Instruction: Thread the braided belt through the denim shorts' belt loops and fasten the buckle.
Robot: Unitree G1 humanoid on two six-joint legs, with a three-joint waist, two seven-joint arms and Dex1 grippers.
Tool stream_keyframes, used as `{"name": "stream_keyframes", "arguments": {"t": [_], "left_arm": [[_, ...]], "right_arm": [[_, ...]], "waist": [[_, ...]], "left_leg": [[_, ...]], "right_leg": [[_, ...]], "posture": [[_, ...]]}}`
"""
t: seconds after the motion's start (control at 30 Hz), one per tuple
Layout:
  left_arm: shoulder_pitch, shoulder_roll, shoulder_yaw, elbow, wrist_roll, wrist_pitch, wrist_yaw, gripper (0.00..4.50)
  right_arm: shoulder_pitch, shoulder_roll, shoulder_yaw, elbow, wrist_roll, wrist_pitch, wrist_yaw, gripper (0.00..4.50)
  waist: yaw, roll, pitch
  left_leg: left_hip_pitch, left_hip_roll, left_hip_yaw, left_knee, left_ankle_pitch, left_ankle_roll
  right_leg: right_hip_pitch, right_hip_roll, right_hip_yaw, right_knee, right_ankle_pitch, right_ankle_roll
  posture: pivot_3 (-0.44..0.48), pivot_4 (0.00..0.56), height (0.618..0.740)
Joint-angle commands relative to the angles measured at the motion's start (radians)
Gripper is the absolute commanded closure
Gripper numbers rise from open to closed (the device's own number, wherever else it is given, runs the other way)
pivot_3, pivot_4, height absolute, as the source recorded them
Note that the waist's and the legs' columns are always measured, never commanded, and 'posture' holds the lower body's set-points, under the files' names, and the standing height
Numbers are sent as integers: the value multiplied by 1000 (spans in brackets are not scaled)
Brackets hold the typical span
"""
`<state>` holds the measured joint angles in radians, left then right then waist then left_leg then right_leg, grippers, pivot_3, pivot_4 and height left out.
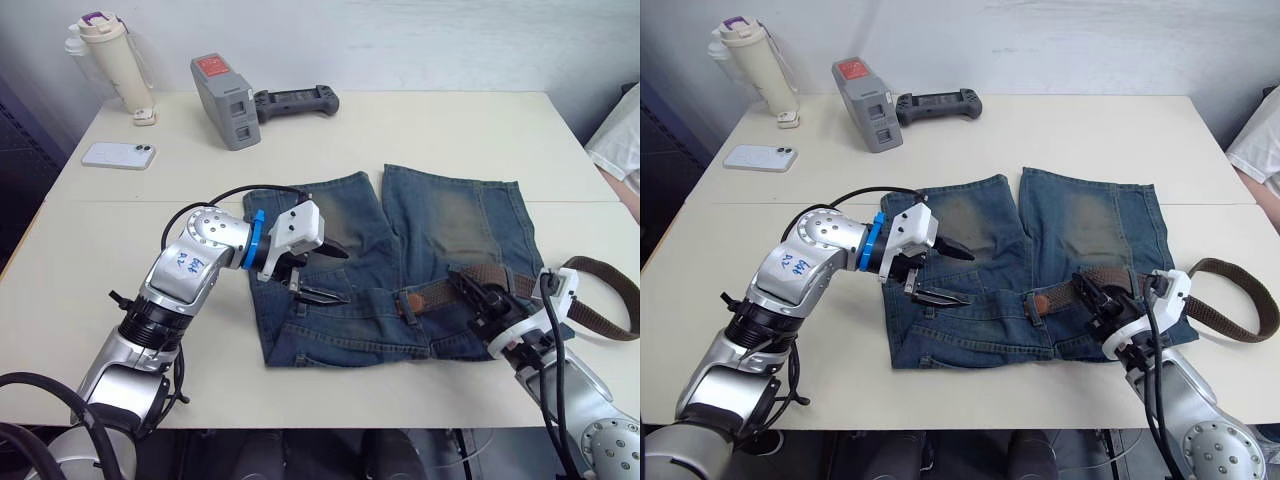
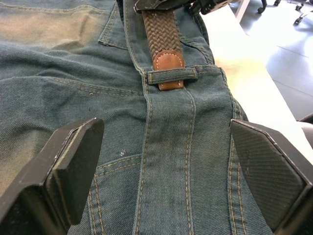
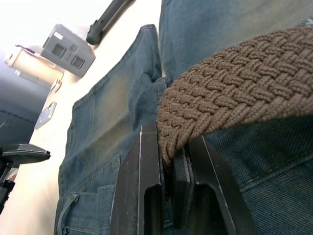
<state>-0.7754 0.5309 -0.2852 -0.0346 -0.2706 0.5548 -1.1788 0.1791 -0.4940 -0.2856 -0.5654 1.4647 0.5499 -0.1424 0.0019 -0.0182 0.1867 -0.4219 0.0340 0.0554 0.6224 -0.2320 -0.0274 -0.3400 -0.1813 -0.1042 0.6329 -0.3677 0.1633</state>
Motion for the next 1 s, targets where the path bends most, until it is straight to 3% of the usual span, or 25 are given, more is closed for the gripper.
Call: {"name": "stream_keyframes", "arguments": {"t": [0.03,0.4,0.87,1.0], "left_arm": [[-17,6,12,-33,-5,-12,0,0],[-14,3,10,-41,-12,-1,0,0],[-1,26,-12,-63,-11,44,-18,0],[1,26,-12,-64,-9,45,-15,0]], "right_arm": [[21,-4,-2,12,-28,25,20,4464],[-47,116,108,3,-185,33,-28,4464],[-94,376,193,10,-182,10,-119,4464],[-106,387,207,42,-180,51,-136,4464]], "waist": [[0,0,0],[-2,0,0],[-7,0,0],[-7,0,0]], "left_leg": [[0,0,0,0,0,0],[0,0,0,0,0,0],[0,1,0,0,0,-1],[0,1,0,0,0,-1]], "right_leg": [[0,0,0,0,0,0],[0,0,0,0,0,0],[-2,0,0,2,0,0],[-2,0,1,2,0,0]], "posture": [[0,150,740],[0,150,740],[0,150,740],[0,150,740]]}}
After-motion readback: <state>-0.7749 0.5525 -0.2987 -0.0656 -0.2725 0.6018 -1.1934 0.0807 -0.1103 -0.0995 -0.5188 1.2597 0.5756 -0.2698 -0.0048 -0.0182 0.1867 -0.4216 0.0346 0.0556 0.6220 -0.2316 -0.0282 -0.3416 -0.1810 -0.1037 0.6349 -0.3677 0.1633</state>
